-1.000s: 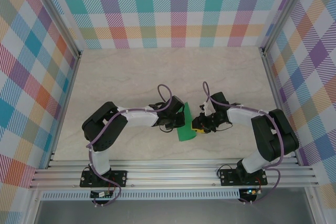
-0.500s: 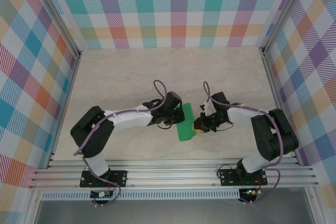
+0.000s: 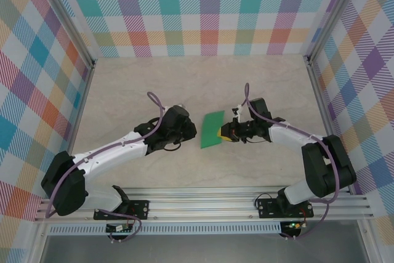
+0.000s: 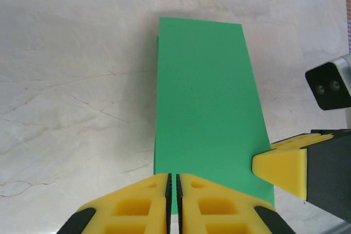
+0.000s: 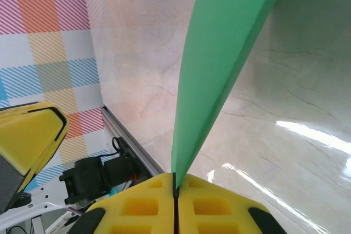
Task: Fold a paper plane with a square sheet of paper (pick it up from the middle)
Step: Pick up the square sheet of paper from the center of the table, then place a square sheet of paper at the center of the table.
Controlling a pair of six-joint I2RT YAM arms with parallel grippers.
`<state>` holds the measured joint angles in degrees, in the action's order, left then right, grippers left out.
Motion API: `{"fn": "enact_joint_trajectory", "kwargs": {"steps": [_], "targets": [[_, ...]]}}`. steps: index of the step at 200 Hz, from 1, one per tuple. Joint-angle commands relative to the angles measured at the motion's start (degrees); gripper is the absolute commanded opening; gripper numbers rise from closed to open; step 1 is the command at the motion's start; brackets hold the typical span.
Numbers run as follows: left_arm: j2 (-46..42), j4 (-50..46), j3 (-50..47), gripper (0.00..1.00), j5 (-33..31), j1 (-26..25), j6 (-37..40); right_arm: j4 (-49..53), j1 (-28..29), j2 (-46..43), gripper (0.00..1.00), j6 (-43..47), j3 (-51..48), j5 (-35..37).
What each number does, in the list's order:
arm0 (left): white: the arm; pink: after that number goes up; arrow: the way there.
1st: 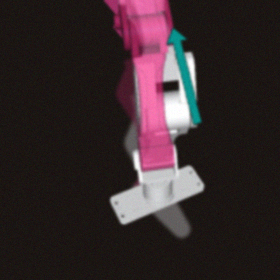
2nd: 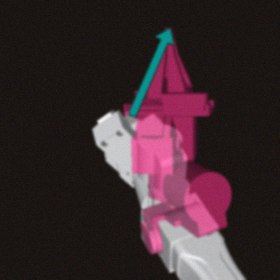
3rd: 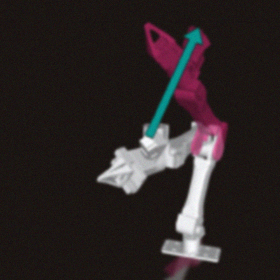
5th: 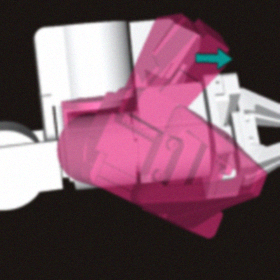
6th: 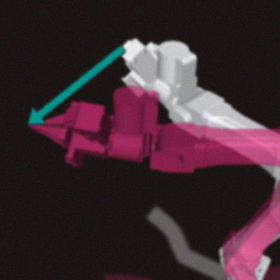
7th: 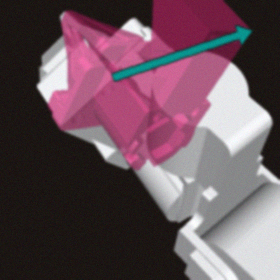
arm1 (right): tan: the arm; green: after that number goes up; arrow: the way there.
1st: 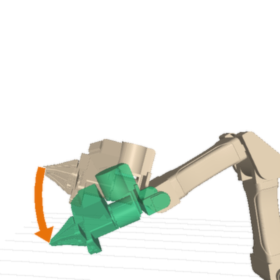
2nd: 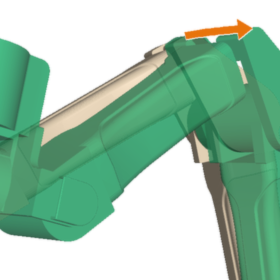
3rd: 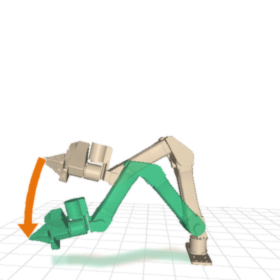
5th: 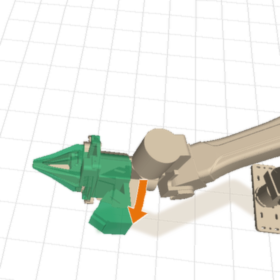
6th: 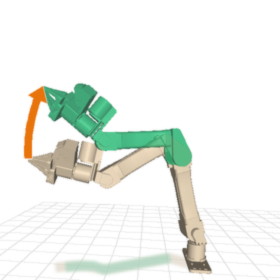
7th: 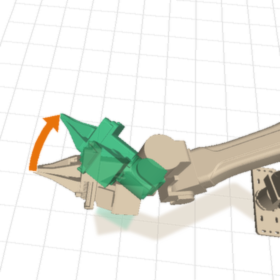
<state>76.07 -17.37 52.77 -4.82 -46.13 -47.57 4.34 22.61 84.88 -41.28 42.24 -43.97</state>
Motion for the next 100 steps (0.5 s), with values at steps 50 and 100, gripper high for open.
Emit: {"fn": "enact_joint_trajectory", "kwargs": {"steps": [50, 100], "targets": [[0.6, 1.0, -1.4, 0.14, 1.6, 0.9, -0.2, -10.7, 4.5, 8.3, 0.11, -6.6, -1.7, 4.0], [6.9, 6.6, -0.9, 0.15, 6.2, 0.9, -0.5, -2.0, 4.5, 7.1, 0.31, -3.7, -3.8, 9.1]]}}
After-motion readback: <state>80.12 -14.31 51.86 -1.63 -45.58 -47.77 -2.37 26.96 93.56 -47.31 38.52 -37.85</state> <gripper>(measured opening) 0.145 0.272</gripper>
